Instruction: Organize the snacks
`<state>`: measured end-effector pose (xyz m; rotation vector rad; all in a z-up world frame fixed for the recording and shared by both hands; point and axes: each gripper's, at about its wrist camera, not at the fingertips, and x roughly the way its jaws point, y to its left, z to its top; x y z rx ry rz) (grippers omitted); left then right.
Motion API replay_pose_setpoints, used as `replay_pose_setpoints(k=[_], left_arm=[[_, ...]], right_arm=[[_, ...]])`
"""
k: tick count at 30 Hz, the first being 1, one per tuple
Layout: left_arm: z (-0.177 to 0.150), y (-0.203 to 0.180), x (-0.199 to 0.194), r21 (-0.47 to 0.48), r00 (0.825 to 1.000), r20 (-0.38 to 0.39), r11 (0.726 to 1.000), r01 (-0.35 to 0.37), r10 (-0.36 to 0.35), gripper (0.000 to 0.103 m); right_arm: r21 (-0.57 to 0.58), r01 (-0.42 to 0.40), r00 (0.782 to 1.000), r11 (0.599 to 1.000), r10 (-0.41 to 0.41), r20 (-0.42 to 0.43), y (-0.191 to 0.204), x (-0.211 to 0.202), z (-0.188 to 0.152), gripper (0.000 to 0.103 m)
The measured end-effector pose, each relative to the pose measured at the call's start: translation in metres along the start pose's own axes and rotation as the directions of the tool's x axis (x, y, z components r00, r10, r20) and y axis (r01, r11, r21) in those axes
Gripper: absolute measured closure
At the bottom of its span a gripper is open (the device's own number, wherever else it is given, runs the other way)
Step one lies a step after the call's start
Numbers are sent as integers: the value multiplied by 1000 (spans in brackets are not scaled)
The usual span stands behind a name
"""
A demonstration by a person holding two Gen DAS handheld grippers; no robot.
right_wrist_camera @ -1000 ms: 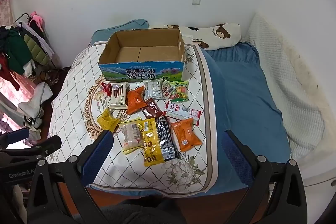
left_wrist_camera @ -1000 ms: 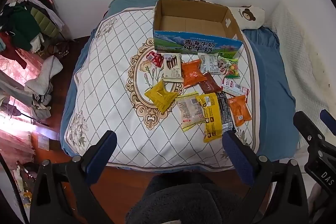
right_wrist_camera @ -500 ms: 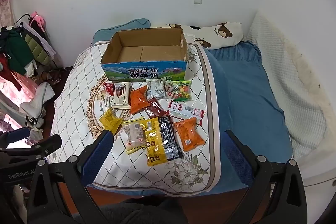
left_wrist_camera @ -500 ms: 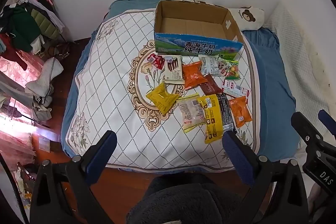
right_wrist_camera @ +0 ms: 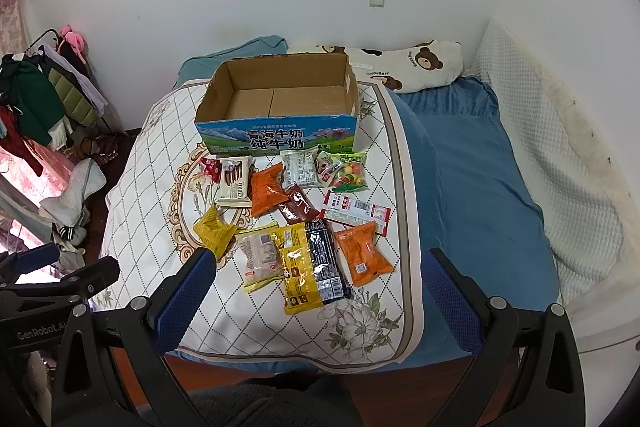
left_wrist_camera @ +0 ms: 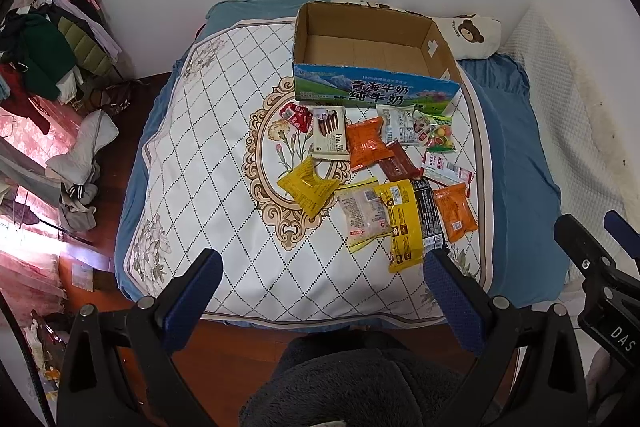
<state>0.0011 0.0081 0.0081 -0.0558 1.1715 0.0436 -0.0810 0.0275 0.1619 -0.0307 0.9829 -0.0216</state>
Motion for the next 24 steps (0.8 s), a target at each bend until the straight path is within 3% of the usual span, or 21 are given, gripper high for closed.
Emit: replay_pose_setpoints(k=[24], left_arm=[[-3,-1,-4,1,1000,8,1000,-1,1,0]], right_arm=[[8,-8,1000,1000,8,3,4,-8,-3,0]])
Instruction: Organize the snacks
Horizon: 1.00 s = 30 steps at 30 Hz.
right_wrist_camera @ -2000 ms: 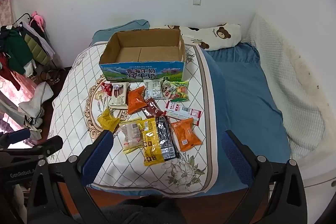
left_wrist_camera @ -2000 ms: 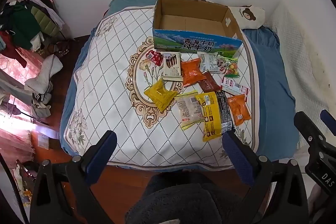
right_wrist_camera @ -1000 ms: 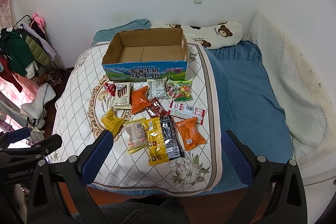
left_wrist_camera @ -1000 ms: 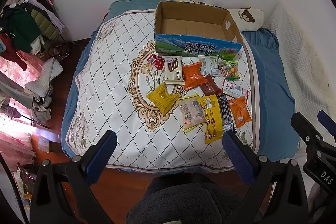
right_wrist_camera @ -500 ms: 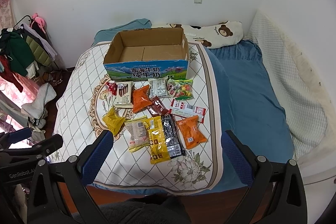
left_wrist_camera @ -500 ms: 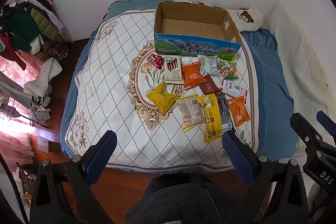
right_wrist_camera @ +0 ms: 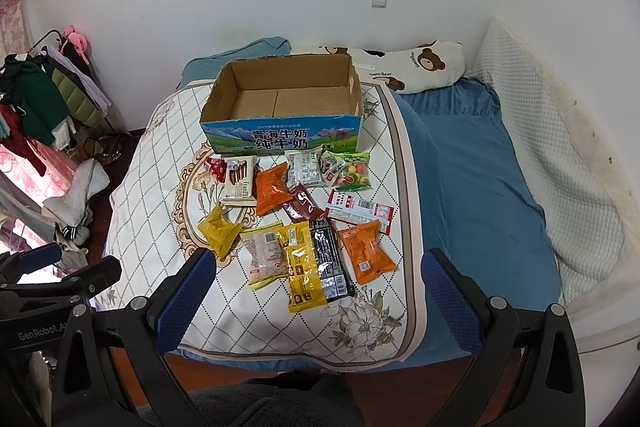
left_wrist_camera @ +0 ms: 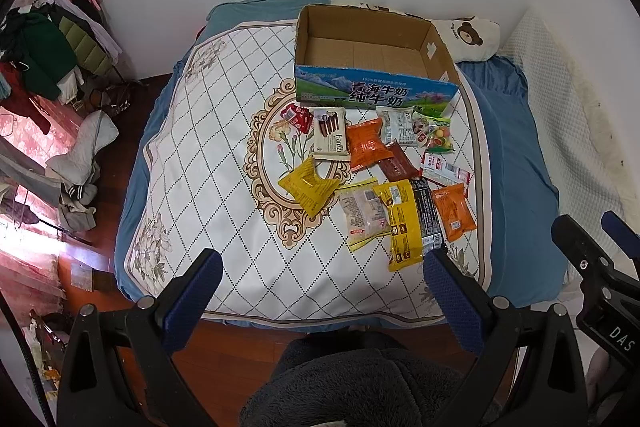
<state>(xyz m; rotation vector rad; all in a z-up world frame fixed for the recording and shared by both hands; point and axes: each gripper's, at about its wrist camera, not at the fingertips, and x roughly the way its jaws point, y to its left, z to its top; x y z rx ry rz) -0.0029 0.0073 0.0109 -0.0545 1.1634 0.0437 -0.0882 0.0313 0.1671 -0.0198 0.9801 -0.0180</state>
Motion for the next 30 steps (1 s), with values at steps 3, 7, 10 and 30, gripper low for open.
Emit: replay_pose_setpoints(k=[3,7,10,30], left_arm=[[0,0,-2,4,1000,2,1000,1,-1,0],[0,-1,-3,3,1000,3,1000,2,-2,0],[2,-1,-5,6,1000,4,1000,4,-4,0],[11,-5,-6,7,1000,4,1000,12,-12,0]], right_arm=[[-1,1,1000,1000,-1,-2,0,0,1,0],[1,0,1000,1000,0,1,0,-1,1,0],[0,1,1000,1000,-1,1,1,-2,2,0],[8,-3,1000,1000,3,5,0,-5,6,0]])
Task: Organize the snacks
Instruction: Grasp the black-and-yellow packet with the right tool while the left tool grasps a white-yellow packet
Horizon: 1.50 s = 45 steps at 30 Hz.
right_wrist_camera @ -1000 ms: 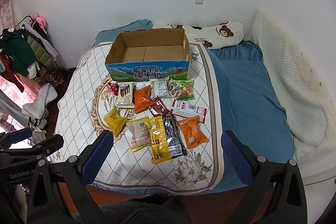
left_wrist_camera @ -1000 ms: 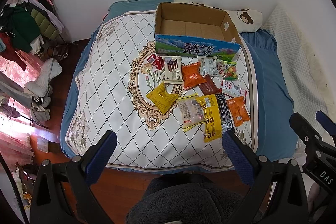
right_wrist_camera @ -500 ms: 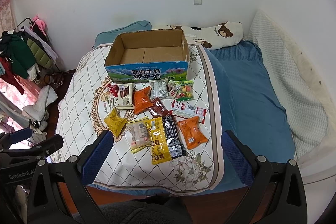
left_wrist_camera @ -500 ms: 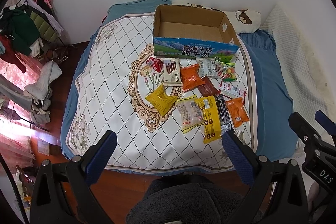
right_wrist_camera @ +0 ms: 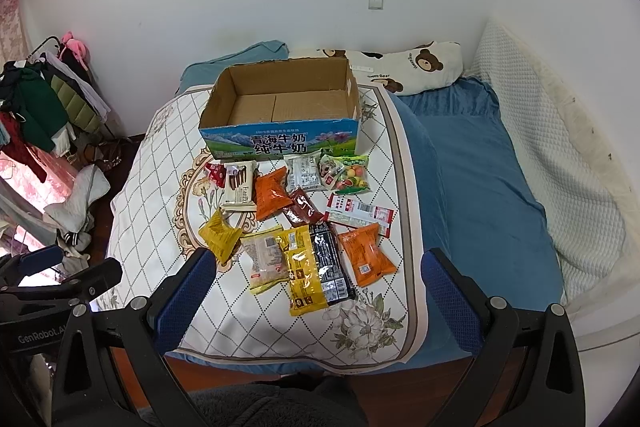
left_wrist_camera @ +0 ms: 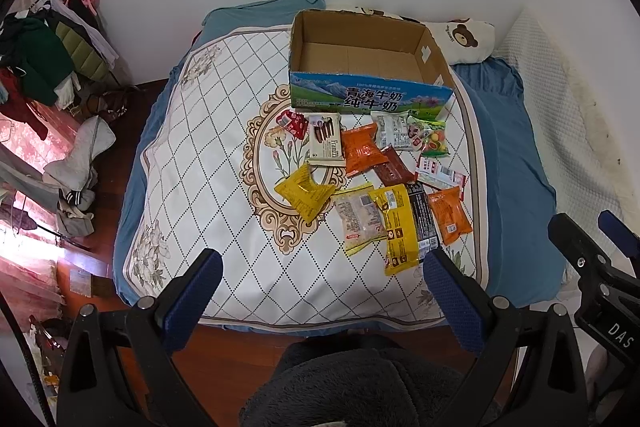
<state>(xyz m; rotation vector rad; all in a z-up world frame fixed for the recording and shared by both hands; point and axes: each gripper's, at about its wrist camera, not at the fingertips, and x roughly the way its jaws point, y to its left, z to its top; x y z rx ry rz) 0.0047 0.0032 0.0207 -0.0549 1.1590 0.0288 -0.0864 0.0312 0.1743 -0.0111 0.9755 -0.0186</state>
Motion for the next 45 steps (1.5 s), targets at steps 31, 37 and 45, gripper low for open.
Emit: replay_pose_setpoints(k=[31,37,45], left_arm=[[14,2,305,-165,885,-451,985,44,-115,1],[9,-21,351,-168,838,-516,981,101,-175,3],[3,-40,363,-69,849,-511,991,115,-134,35]], right_arm=[[-83,-115,894,990,67,-443,5,357,-74,0],[-85,-79,883,993,30,-469,-2,382,-101,11],[51,-40,853,998,61,-518,-24,387,-123,11]])
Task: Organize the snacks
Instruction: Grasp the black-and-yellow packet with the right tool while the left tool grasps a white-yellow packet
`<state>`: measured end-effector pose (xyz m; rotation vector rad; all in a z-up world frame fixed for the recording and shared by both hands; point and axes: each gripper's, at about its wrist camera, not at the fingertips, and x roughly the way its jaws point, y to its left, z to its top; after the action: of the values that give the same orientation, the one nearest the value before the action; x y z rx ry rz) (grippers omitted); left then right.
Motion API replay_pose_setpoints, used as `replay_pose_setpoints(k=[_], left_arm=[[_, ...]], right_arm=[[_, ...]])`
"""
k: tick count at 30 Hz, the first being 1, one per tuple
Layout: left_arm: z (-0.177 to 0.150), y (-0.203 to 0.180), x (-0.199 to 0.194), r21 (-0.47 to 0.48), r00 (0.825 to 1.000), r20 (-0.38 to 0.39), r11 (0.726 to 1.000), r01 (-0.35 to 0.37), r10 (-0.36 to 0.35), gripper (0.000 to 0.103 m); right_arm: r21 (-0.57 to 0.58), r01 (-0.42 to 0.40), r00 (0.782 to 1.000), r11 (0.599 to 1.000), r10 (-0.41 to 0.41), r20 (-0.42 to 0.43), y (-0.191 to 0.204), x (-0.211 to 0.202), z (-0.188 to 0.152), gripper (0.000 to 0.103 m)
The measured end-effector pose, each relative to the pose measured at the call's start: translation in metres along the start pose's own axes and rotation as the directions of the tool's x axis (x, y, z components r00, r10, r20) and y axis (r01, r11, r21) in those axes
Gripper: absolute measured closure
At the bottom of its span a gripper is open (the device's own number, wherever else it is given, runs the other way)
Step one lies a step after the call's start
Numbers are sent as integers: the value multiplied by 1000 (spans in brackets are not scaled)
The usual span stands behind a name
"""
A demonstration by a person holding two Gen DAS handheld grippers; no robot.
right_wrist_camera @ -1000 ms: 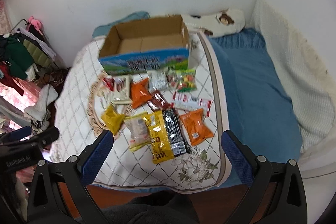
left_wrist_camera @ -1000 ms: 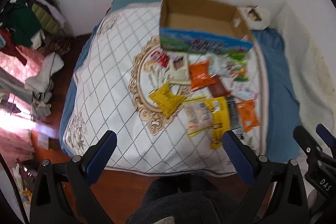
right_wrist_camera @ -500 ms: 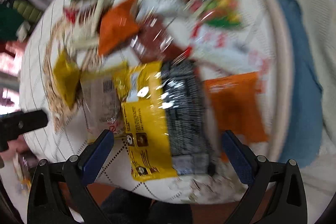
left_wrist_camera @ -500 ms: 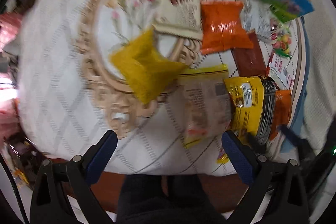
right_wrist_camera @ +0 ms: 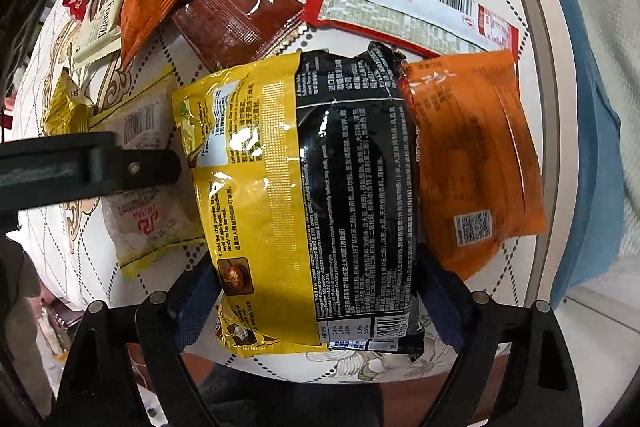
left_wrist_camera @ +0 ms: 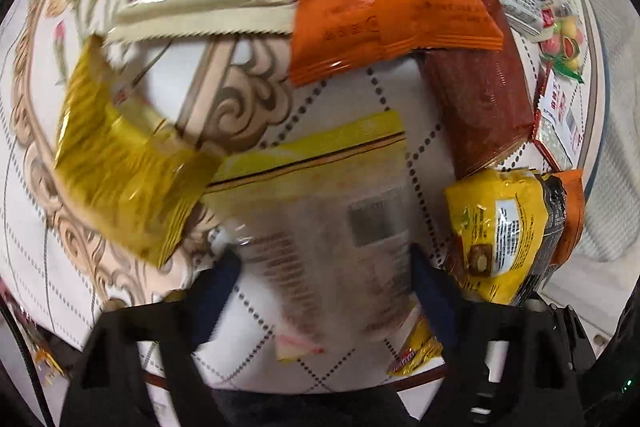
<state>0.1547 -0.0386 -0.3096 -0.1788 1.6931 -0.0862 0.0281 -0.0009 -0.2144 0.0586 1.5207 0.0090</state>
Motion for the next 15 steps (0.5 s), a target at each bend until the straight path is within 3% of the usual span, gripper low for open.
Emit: replay_pose_setpoints(k=[2,7,10,15], left_arm=[[-5,-2,-5,55,999,21,998,-38,37,41],[-40,11,-14,177,986,68,970,-164,154,42],[-51,31,-4,138,991,27,982,-130,128,41],[-52,54,4,42,998,33,997,-61,60,39]], right_arm=[[13,-4,1000,1000,4,-6,0,3,-4,11],[25,-29,999,999,30,-42,6,18,-4,11],[15,-18,999,1000,18,-39,7,24,-10,10],[60,3,1000,998,-2,-27,5,47,-11,9]])
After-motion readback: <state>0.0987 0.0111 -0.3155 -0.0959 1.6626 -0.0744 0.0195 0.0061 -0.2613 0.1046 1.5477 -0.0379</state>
